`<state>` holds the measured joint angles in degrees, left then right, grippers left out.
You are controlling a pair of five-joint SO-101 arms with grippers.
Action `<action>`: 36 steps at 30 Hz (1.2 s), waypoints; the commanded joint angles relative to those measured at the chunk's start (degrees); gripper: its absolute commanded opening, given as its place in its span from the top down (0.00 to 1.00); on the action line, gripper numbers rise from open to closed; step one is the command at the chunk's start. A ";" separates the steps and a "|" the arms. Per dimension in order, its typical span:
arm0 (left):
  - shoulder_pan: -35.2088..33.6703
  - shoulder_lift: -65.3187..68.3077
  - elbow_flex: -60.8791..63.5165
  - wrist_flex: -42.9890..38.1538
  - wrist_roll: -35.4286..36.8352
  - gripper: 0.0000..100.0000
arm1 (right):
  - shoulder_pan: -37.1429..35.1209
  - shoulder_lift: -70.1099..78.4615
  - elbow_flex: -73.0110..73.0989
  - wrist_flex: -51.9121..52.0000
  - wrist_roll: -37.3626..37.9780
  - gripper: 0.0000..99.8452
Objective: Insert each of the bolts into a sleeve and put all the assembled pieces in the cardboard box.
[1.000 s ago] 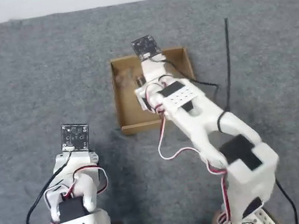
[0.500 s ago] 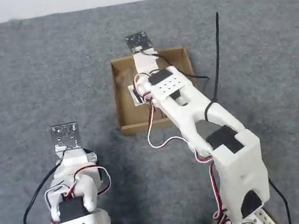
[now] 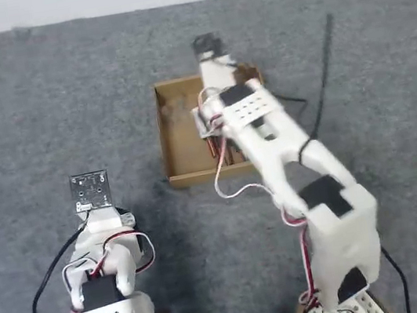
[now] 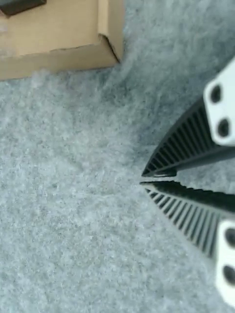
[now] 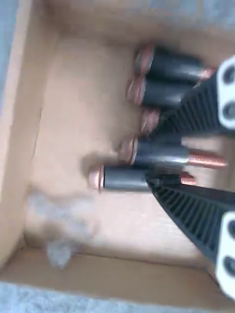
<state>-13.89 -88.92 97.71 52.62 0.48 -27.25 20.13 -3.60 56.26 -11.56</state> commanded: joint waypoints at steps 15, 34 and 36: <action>3.52 0.00 -1.54 0.18 -5.36 0.99 | 0.66 -42.24 29.71 2.68 -0.62 0.99; 3.25 -0.09 -1.54 0.26 -5.27 0.99 | 13.49 -80.57 58.90 2.42 6.15 0.99; 3.16 -0.09 -1.54 0.26 -5.19 0.99 | 15.16 -84.26 62.07 2.86 6.24 0.99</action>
<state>-10.73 -88.92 97.71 52.62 -4.35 -14.68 -57.93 56.09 59.87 -6.64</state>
